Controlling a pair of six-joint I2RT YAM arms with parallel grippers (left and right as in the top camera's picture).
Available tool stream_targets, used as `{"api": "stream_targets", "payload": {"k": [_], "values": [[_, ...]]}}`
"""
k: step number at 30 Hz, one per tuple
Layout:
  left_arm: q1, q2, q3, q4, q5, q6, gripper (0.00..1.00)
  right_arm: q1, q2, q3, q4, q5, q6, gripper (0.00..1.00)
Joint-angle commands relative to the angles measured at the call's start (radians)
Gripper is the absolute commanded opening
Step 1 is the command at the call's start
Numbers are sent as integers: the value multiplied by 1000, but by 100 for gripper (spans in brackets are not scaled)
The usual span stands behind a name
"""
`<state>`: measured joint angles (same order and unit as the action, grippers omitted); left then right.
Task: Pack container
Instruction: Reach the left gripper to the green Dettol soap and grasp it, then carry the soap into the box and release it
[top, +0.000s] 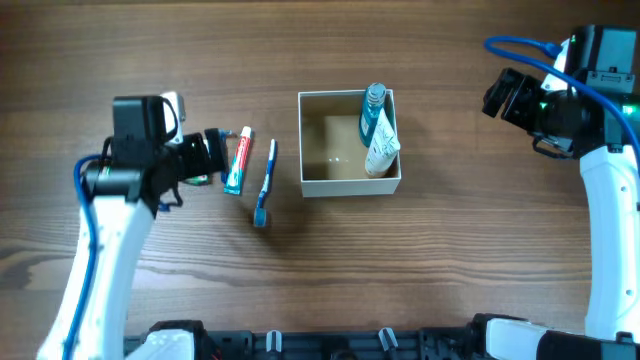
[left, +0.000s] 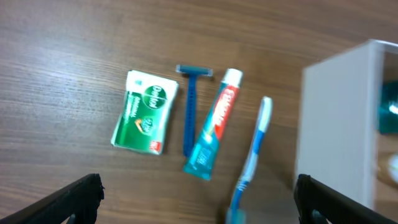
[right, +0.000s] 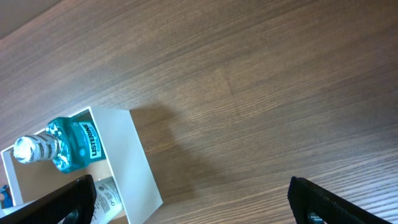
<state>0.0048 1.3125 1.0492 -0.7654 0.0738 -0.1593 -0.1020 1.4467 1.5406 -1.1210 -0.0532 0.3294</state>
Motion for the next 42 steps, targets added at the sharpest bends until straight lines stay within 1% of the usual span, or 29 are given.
{"api": "stream_targets", "payload": {"k": [1,4,9,12,14,16,18,21,22,24,25,28,30,31,32,33,35,36,38,41,42], "values": [[29,162,11,55,-31,-7,100,-5,3,3,3,-12,13,100],[76,294,11,133,-31,-15,100,-5,3,3,3,-12,13,100],[107,384,11,212,-31,97,100,-5,3,3,3,-12,13,100],[107,405,11,211,-30,167,100,-5,3,3,3,-12,13,100],[107,441,11,209,-30,232,98,-5,3,3,3,-12,13,100],[107,465,11,218,-31,235,96,-5,3,3,3,-12,13,100],[107,498,11,246,-40,234,90,-5,3,3,3,-12,13,100],[107,523,11,281,-42,234,88,-5,3,3,3,-12,13,100],[107,523,11,289,-42,234,81,-5,3,3,3,-12,13,100],[107,523,11,304,-41,234,63,-5,3,3,3,-12,13,100],[107,523,11,305,-41,233,58,-5,3,3,3,-12,13,100],[107,523,11,286,-41,233,55,-5,3,3,3,-12,13,100],[107,523,11,270,-35,229,49,-5,3,3,3,-12,13,100],[107,522,11,257,-26,208,48,-5,3,3,3,-12,13,100],[107,520,11,243,8,177,53,-5,3,3,3,-12,13,100],[107,518,11,237,34,177,55,-5,3,3,3,-12,13,100],[102,476,11,220,98,168,50,-5,3,3,3,-12,13,100],[97,444,11,217,109,145,49,-5,3,3,3,-12,13,100],[78,351,17,201,159,144,47,-4,3,3,3,-12,13,100],[-29,148,62,159,215,143,43,-4,3,3,3,-12,13,100],[-103,72,72,173,210,123,39,-4,3,3,3,-12,13,100]]}}
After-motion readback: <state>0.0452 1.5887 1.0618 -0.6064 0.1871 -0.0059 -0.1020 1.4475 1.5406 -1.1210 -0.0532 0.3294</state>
